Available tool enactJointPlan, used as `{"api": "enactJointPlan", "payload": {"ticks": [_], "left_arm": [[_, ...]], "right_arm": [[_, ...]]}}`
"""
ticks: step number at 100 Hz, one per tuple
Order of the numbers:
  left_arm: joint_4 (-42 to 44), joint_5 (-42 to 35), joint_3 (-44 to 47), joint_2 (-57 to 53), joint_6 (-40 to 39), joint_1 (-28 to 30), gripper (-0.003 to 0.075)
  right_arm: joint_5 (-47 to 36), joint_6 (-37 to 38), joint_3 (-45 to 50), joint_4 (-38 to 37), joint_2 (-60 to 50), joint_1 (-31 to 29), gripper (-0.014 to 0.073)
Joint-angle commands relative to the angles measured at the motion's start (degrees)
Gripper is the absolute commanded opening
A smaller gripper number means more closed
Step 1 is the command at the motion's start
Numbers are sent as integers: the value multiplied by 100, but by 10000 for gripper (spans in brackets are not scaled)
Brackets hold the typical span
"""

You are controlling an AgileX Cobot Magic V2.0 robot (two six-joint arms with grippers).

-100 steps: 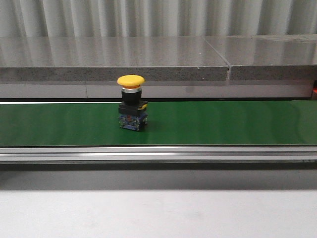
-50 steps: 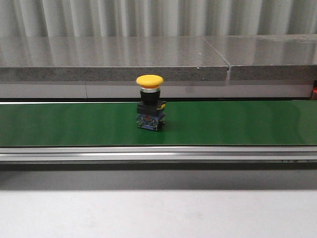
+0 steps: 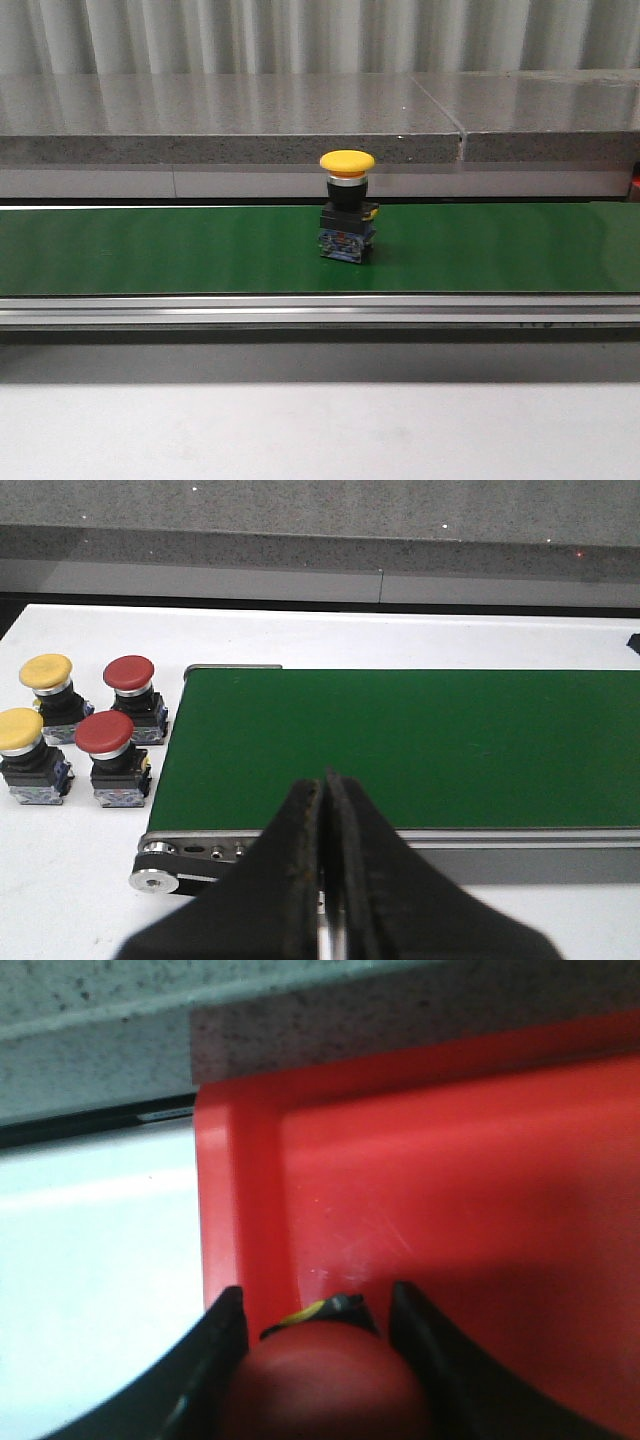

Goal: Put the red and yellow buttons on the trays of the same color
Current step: 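Carry the red button into the red tray and release it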

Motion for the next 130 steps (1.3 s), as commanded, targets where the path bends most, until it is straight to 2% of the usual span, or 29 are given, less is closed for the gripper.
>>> {"api": "enactJointPlan", "payload": {"ticks": [1,15,36,46,62,80,112,130], "left_arm": [[25,-401,-144,51,-6,-45,-20],[25,-401,-144,51,-6,-45,-20],[25,-401,-144,51,-6,-45,-20],[25,-401,-144,51,-6,-45,-20],[25,-401,-144,51,-6,-45,-20],[25,-401,-144,51,-6,-45,-20],[25,-401,-144,51,-6,-45,-20],[25,-401,-144,51,-6,-45,-20]], "right_arm": [[-287,-5,-200,80,-285,-33,148],[-319,-5,-200,76,-227,-33,205],[-329,-5,-200,76,-227,-33,461],[-231,-5,-260,76,-259,-33,527],[127,-5,-586,76,-369,-33,532],[1101,-5,-1038,76,-640,-33,532],[2551,-15,-1039,176,-1330,-17,531],[3265,-181,-849,614,-1766,-9,531]]}}
